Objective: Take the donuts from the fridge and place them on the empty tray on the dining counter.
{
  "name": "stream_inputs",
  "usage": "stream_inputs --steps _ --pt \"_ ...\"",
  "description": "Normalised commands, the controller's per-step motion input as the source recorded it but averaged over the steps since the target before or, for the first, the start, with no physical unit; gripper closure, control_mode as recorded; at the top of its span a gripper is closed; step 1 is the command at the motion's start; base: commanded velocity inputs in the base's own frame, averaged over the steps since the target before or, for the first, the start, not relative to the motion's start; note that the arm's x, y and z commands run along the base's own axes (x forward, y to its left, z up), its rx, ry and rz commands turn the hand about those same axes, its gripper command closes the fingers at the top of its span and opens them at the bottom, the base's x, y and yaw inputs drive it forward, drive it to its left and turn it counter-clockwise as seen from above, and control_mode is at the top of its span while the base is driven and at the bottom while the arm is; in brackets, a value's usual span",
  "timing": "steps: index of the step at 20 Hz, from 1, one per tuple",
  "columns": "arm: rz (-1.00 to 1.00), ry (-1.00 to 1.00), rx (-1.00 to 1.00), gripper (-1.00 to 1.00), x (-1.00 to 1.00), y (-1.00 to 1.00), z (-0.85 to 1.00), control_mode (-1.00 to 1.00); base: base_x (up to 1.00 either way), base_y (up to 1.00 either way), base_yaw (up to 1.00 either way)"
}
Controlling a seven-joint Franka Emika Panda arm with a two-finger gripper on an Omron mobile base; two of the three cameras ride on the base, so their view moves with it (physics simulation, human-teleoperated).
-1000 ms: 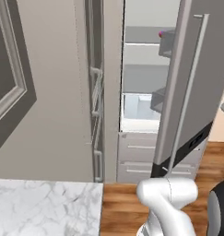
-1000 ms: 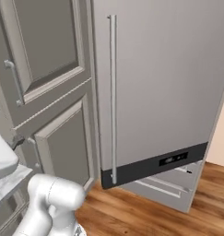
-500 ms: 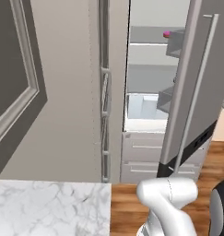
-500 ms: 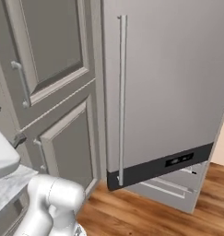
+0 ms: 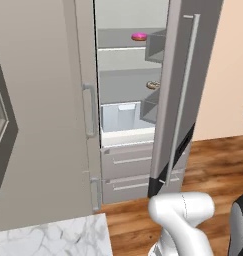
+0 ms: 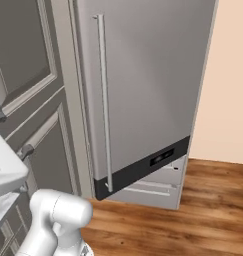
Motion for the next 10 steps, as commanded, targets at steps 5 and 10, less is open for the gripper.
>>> stream_inputs --steps 5,10 --pt "0.0 0.0 0.0 -1.0 0.0 0.0 0.0 1.0 0.01 0.15 -0.15" --pt "0.08 0.02 -0.01 -1.0 0.23 0.06 -0.06 -1.0 0.0 0.15 0.0"
